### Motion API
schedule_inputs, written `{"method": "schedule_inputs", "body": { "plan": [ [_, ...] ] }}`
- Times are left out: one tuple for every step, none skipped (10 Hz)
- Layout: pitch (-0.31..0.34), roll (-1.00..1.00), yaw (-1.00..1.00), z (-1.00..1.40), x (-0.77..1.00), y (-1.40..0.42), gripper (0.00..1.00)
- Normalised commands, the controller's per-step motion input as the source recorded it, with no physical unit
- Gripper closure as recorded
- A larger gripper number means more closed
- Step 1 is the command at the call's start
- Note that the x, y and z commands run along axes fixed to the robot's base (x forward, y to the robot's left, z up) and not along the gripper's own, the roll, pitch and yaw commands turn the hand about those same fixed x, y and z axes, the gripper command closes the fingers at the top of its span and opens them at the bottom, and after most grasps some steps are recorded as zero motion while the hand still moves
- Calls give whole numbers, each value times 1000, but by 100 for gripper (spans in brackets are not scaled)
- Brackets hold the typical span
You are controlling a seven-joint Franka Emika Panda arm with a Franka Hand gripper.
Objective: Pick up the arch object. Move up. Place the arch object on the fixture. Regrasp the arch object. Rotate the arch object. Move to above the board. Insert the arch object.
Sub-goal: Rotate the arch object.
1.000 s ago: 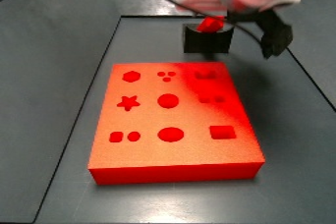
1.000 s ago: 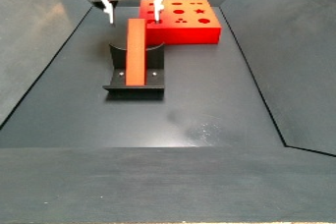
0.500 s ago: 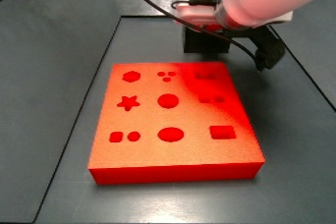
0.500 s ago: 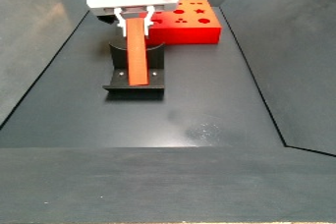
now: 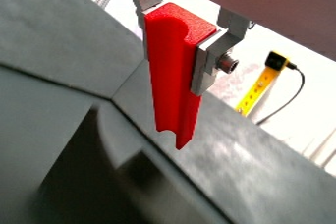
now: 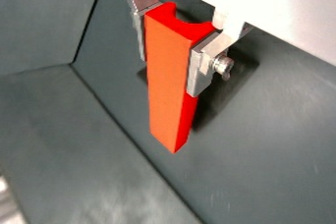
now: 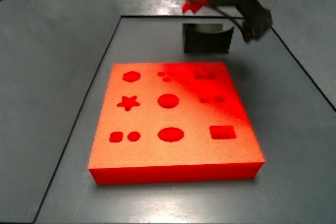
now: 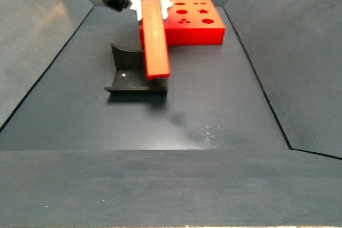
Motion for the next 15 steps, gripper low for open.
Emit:
{"method": "schedule_inputs", "body": {
  "plan": [
    [-112,-138,-63,873,-1000,247,100],
    [-109,-136,-76,840,-1000,228,100],
    [-100,-139,-96,780,-1000,201,100],
    [-89,-140,-103,746,-1000,189,100],
    [-76,-141,-110,667,-1000,163,100],
    [-67,-145,-112,591,-1000,146,100],
    [-52,-143,-111,495,-1000,127,100],
    [-41,-143,-108,382,-1000,110,100],
    [-30,-133,-98,184,-867,86,100],
    [-19,-129,-92,101,-715,55,100],
    [-3,-127,-84,61,-563,36,100],
    [0,-127,-69,45,-351,24,100],
    [3,-126,-59,40,-201,16,100],
    [-83,-996,-1000,0,0,0,100],
    [-67,-995,-1000,-11,38,19,100]
  ]
}}
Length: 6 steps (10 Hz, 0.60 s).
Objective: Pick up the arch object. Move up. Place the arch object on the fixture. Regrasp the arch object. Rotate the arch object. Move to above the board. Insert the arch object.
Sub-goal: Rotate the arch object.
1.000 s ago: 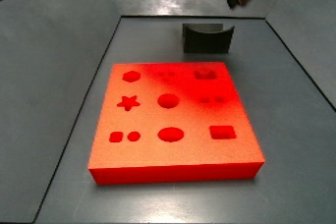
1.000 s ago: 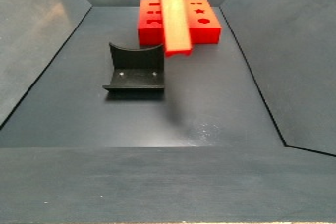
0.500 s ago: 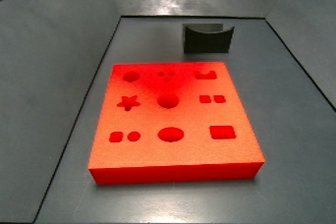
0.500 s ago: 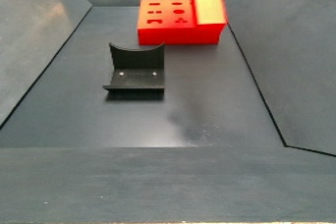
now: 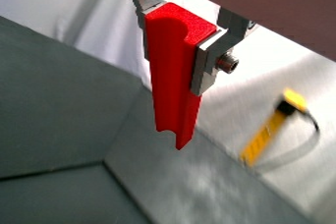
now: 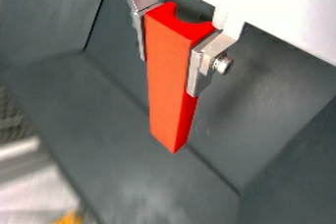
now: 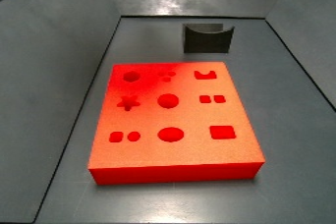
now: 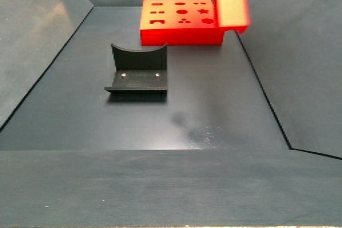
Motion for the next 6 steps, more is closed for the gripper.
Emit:
{"method": "schedule_inputs", "body": {
  "plan": [
    [-35,-996,-1000,35,-45,63,100],
    [24,-975,-1000,56,-91,37,100],
    [78,-961,-1000,37,-54,30,100],
    [138,-951,-1000,14,-13,30,100],
    [196,-938,-1000,1,6,17,100],
    [270,-933,-1000,24,-12,11,100]
  ]
}}
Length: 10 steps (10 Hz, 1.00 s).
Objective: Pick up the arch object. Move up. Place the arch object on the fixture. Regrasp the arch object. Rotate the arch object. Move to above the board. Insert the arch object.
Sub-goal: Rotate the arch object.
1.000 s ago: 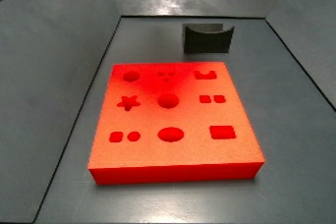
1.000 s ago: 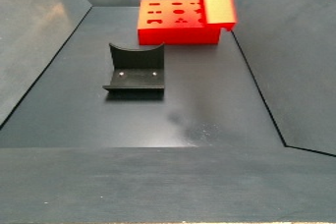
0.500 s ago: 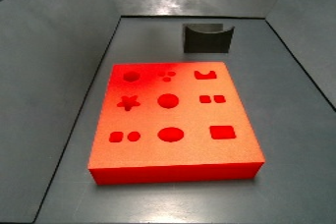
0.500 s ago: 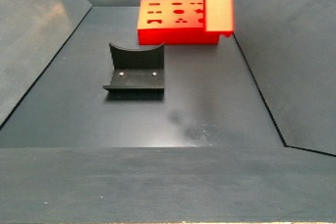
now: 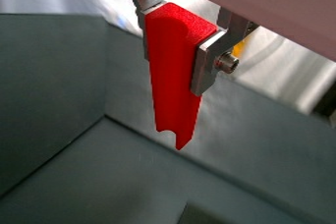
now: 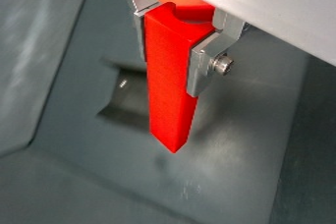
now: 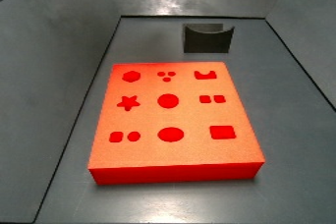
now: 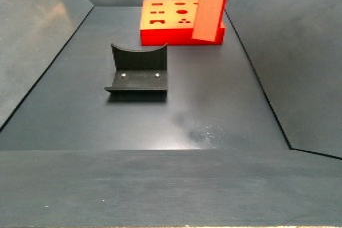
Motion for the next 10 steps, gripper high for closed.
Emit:
{"method": "schedule_inputs", "body": {
  "plan": [
    [324,-937,-1000,44,-34,14,100],
    [397,-948,-1000,53,-39,11,100],
    [453,-966,-1000,50,-28,12,100],
    [516,-995,-1000,45,-14,19,100],
    [583,-1000,-970,48,6,19,100],
    [500,-687,-622,54,35,13,100],
    [433,-537,-465,41,55,15,100],
    [252,-269,-192,-3,66,12,100],
    [194,-213,-133,3,56,11,100],
    [21,-26,-1000,0,-29,22,100]
  ]
}}
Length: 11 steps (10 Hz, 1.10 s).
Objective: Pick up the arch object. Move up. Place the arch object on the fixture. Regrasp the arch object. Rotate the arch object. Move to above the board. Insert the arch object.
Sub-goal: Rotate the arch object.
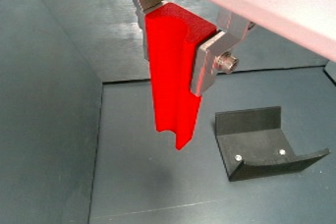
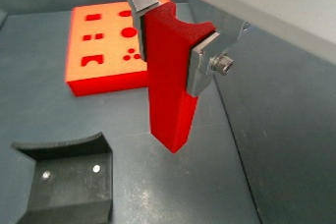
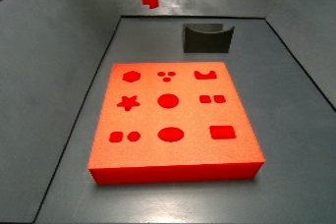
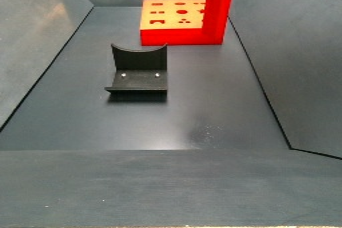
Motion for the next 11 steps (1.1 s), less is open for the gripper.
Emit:
{"method": "schedule_inputs", "body": {
  "plan": [
    [13,-23,-1000,-8,-40,21,100],
    [13,-24,-1000,-3,-35,20,100],
    [13,-25,-1000,5,-26,18,100],
    [13,-27,-1000,7,-22,18,100],
    [14,-29,-1000,8,-19,16,100],
    [15,-30,-1000,9,-17,16,100],
    [15,-32,-1000,10,-17,16,100],
    [17,-35,-1000,10,-16,15,100],
    [18,-37,-1000,10,-16,15,100],
    [19,-40,-1000,11,-15,15,100],
    [20,-42,-1000,11,-15,16,100]
  ]
}}
